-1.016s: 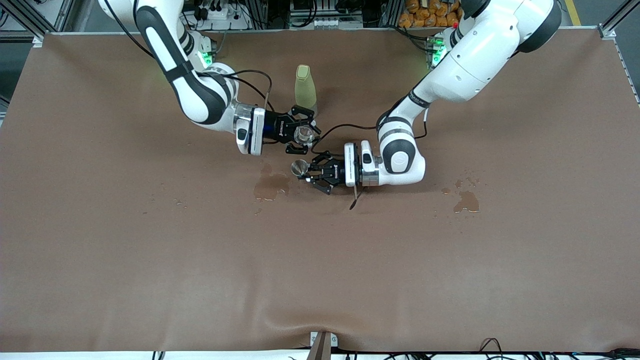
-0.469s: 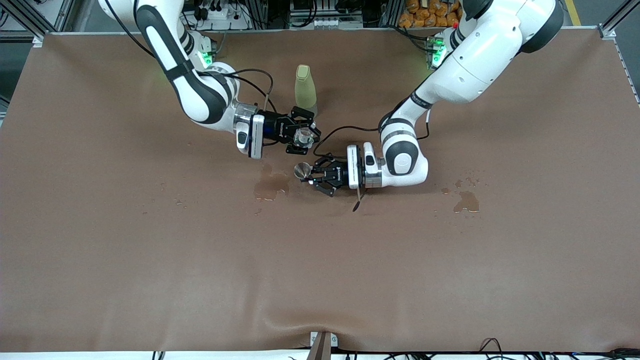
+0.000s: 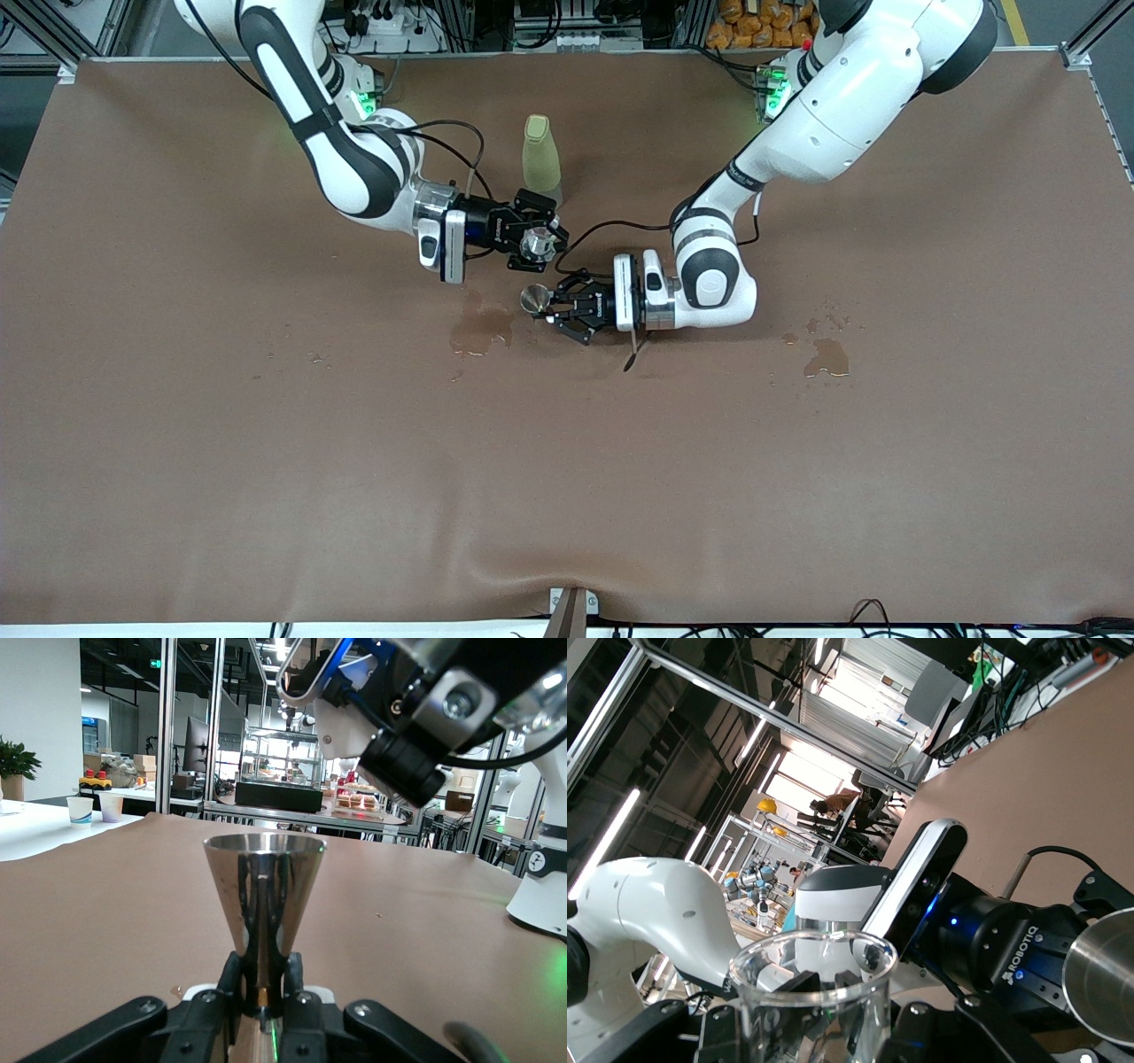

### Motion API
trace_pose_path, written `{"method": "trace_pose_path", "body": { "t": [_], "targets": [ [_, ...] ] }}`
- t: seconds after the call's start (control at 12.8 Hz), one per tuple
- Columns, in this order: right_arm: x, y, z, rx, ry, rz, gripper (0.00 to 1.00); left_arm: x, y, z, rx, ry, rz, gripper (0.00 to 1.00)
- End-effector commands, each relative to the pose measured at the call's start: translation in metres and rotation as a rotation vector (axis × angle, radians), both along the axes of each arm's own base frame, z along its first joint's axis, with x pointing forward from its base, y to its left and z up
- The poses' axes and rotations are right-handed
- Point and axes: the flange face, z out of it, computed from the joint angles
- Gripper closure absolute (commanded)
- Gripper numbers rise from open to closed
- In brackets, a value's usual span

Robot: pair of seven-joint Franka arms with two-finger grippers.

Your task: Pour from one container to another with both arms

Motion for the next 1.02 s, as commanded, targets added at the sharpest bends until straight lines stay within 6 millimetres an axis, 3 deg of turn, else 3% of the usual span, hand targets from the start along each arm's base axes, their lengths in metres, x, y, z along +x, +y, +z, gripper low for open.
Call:
{"method": "trace_pose_path", "body": {
  "t": [0.0, 0.47, 0.94],
  "targets": [
    [-0.004, 0.003, 0.011, 0.021, 0.055, -0.023, 1.0, -0.006, 0.003, 0.0, 0.0, -0.015, 0.0, 1.0],
    [-0.004, 0.003, 0.011, 0.022, 0.061, -0.024, 1.0, -0.018, 0.004, -0.004, -0.024, -0.028, -0.025, 1.0],
    [-0.005, 0.004, 0.011, 0.029, 0.109, -0.026, 1.0, -0.012, 0.013, 0.003, -0.023, -0.04, -0.011, 1.0]
  ]
}}
